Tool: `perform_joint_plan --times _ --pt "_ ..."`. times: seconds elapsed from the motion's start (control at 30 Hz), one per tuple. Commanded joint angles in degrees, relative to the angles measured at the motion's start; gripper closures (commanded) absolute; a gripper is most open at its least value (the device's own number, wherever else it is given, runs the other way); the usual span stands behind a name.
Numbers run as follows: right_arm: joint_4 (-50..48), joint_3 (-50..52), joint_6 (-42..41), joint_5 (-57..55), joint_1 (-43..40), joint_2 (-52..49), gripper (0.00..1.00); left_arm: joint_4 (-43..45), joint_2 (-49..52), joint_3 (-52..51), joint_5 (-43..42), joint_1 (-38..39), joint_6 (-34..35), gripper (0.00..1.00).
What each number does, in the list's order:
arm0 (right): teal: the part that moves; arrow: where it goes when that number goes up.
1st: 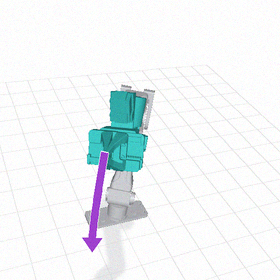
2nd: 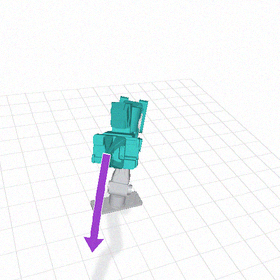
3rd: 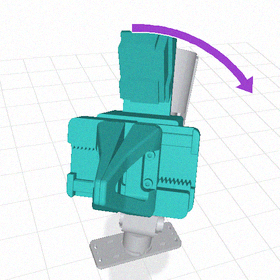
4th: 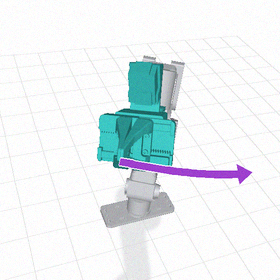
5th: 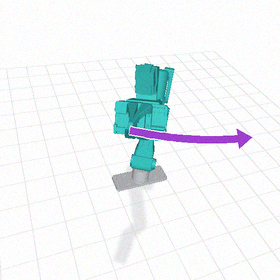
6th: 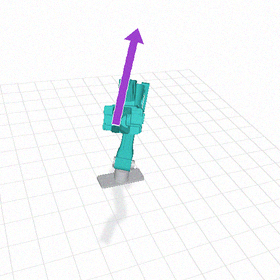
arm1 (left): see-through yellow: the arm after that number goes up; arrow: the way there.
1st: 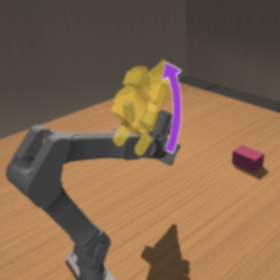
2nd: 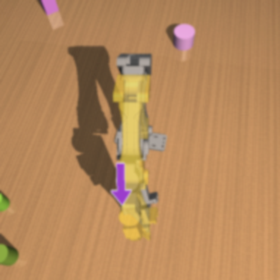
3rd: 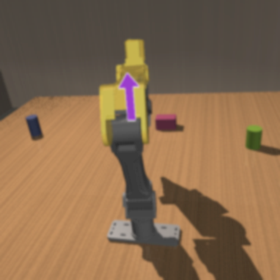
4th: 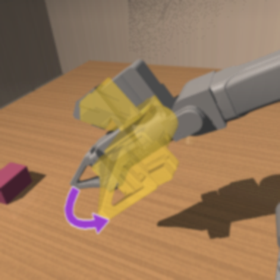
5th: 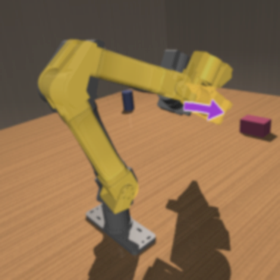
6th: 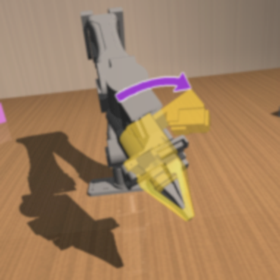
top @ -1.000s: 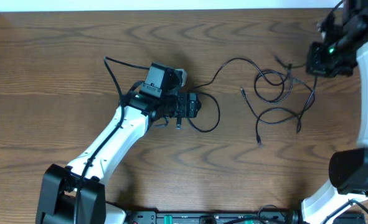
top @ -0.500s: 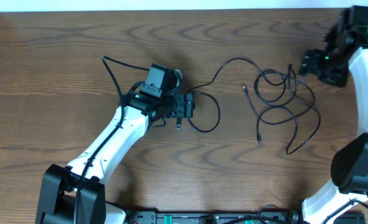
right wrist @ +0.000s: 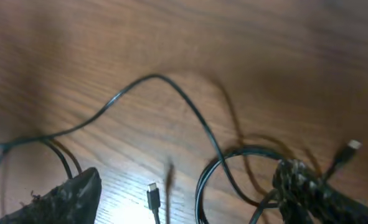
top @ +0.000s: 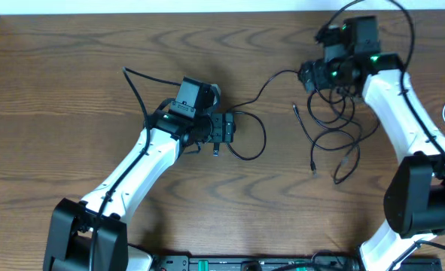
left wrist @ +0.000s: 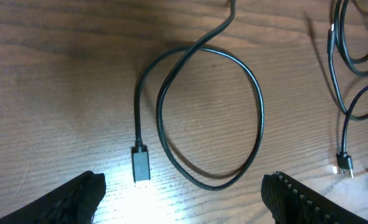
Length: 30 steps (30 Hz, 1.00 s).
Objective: Untangle cables
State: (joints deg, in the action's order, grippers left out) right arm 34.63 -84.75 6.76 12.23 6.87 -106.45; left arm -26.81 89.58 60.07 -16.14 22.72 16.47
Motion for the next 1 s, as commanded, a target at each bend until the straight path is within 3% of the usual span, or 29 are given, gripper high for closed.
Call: perform_joint_plan --times 0.0,0.23,0.4,0.5,0.63,0.7,0.77,0.83,0.87,0.97 --pt "-6.54 4.48 4.72 -6.32 0.9 0.37 0.11 -0.09 0.24 -0.24 0.79 0.13 -0.35 0.15" --pt "-18.29 13.38 4.63 -5.29 1.03 -0.15 0.18 -0.09 0.24 -0.24 0.79 0.13 -0.35 0.15" --pt "-19.58 15.17 3.1 -2.62 1.09 -3.78 0.21 -0.11 0.24 -0.24 0.76 0.13 -0.35 0.15" --pt "-20.59 15.17 1.9 -2.6 1.09 -4.79 0.31 -0.11 0.24 -0.24 0.76 0.13 -0.35 0.15" --pt "-21.16 15.17 0.46 -2.62 1.09 -6.19 0.35 -0.11 0.24 -0.24 0.76 0.13 -0.33 0.15" --pt "-21.11 15.17 0.26 -2.62 1.09 -7.26 0.46 -0.11 0.24 -0.24 0.76 0.13 -0.35 0.15" --pt "-21.16 15.15 -1.33 -2.64 1.09 -7.72 0.78 -0.11 0.24 -0.24 0.76 0.13 -0.33 0.15" --pt "-21.11 14.86 -2.54 -2.62 1.09 -7.63 0.94 -0.11 0.24 -0.24 0.76 0.13 -0.35 0.15" --pt "-20.28 14.29 -4.15 -2.47 1.09 -7.1 0.99 -0.13 0.24 -0.24 0.76 0.13 -0.35 0.15" --pt "-17.25 12.26 -4.15 -2.47 1.09 -3.15 0.99 -0.33 0.24 -0.24 0.79 0.13 -0.35 0.15"
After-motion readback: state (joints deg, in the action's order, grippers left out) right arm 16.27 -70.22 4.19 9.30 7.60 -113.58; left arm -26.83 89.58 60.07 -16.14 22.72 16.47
